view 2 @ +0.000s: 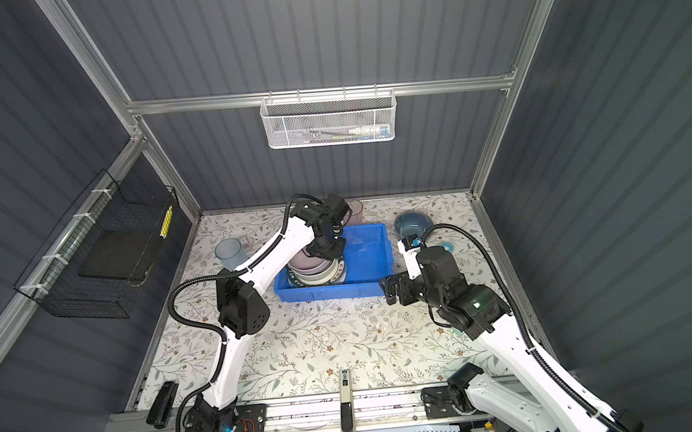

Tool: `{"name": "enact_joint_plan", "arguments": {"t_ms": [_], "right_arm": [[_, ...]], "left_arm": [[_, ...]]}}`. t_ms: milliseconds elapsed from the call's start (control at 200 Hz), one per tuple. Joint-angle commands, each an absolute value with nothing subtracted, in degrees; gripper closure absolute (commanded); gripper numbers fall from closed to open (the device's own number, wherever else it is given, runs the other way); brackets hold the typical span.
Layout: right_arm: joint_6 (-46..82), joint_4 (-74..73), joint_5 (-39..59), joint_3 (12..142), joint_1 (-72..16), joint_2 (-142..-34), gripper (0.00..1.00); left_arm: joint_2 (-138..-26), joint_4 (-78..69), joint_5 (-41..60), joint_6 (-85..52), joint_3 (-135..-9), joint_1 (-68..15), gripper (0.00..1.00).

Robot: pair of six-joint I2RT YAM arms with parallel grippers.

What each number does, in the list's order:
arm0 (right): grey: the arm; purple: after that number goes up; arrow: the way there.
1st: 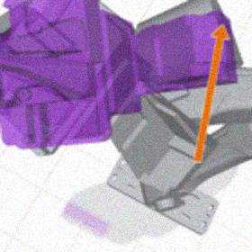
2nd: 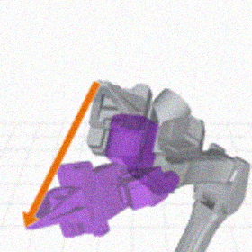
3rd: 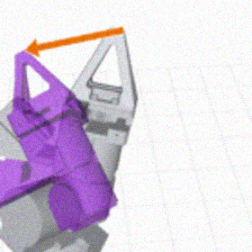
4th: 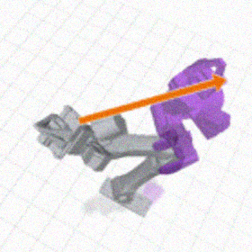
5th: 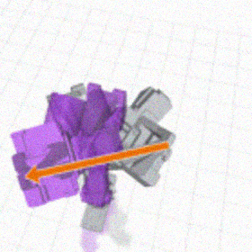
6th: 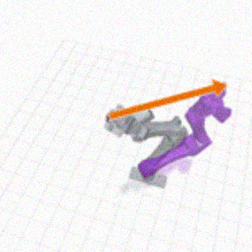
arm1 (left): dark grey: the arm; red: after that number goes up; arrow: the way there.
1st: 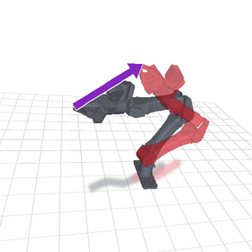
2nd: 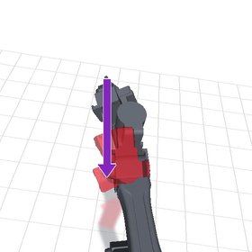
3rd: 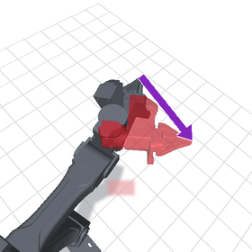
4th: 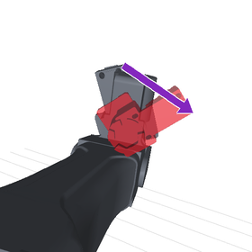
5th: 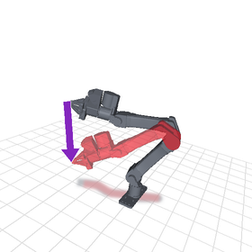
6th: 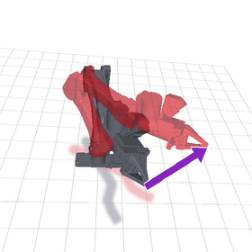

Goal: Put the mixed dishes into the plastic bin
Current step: 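Lower the lilac bowl onto the pale green bowl in the bin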

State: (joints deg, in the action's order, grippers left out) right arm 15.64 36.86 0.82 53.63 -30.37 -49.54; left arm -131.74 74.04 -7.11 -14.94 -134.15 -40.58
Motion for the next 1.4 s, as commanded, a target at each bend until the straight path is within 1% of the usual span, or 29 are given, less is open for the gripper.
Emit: {"name": "enact_joint_plan", "arguments": {"t_ms": [0,180,255,310,395,490,690,1071,1226,1396], "right_arm": [[15.9,36.5,0.3,53.2,-30.2,-49.5,0.01],[15.9,36.5,0.3,53.2,-30.2,-49.5,0.01],[16.0,36.6,0.3,53.1,-30.2,-49.4,0.01],[16.0,36.6,0.3,53.1,-30.2,-49.4,0.01],[16.1,36.6,0.3,52.8,-30.2,-49.4,0.01],[16.1,36.6,0.3,52.8,-30.2,-49.4,0.01],[16.2,36.3,0.5,52.6,-30.2,-49.6,0.01],[16.3,36.4,0.7,52.4,-30.2,-49.3,0.01],[16.4,36.2,0.7,52.1,-30.2,-49.4,0.01],[16.5,36.0,0.8,51.9,-30.2,-49.5,0.01]], "left_arm": [[-132.0,74.4,-9.4,-13.4,-133.7,-40.9,1.0],[-132.4,74.3,-9.1,-13.2,-133.2,-41.0,0.98],[-132.4,74.4,-9.0,-13.2,-133.0,-40.9,0.95],[-132.3,74.4,-9.0,-13.2,-133.0,-41.0,0.92],[-132.0,74.4,-9.0,-13.3,-133.0,-41.0,0.82],[-131.5,74.4,-9.0,-13.4,-133.1,-41.0,0.77],[-130.4,74.2,-8.8,-14.0,-133.9,-40.9,0.76],[-129.9,73.5,-7.4,-14.7,-133.9,-41.0,0.79],[-129.0,72.4,-6.9,-15.3,-133.6,-41.0,0.75],[-127.9,70.9,-6.8,-16.2,-132.7,-40.9,0.74]]}}
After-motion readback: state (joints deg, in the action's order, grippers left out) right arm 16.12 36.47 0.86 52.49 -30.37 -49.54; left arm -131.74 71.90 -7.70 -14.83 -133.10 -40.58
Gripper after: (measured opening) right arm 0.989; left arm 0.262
